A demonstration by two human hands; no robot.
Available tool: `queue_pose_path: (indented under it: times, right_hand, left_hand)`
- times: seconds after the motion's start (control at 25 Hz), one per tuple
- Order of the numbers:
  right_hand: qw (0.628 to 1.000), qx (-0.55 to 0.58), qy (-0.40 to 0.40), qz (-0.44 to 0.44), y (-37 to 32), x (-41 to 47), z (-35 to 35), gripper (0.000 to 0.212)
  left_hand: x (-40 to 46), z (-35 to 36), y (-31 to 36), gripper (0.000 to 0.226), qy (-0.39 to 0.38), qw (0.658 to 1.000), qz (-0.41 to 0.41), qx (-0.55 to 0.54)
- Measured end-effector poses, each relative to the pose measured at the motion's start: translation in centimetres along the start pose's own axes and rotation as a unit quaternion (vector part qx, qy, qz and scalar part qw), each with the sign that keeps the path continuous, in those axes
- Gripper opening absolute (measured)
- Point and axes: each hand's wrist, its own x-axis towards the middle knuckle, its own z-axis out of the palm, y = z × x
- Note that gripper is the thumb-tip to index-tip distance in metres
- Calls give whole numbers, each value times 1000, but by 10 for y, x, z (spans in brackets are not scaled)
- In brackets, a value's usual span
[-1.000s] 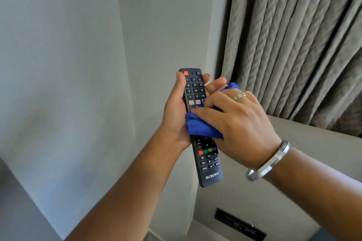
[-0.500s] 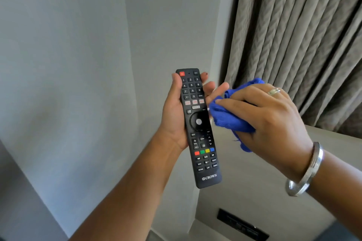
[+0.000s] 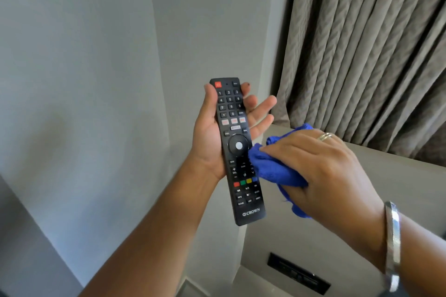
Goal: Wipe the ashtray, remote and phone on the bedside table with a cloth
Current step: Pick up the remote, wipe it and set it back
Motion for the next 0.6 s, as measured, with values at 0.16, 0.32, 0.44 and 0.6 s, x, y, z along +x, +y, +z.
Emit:
queue_pose_path:
  times: [0.16, 0.32, 0.44, 0.6]
  right_hand:
    - [997, -69, -28, 2, -18, 16, 7, 15]
    - [994, -71, -78, -3, -21, 2, 9, 11]
    - [989, -78, -118, -31, -17, -11, 3, 15]
    - [995, -89, -47, -14, -11, -9, -6, 19]
  left_hand:
    - [-2, 5, -9, 61, -18, 1000, -12, 7]
    - [-3, 5, -4, 61, -38, 999, 8, -22]
    - [-7, 3, -5, 61, -22, 999, 12, -27]
    - [-8, 9, -7, 63, -33, 999, -19, -18]
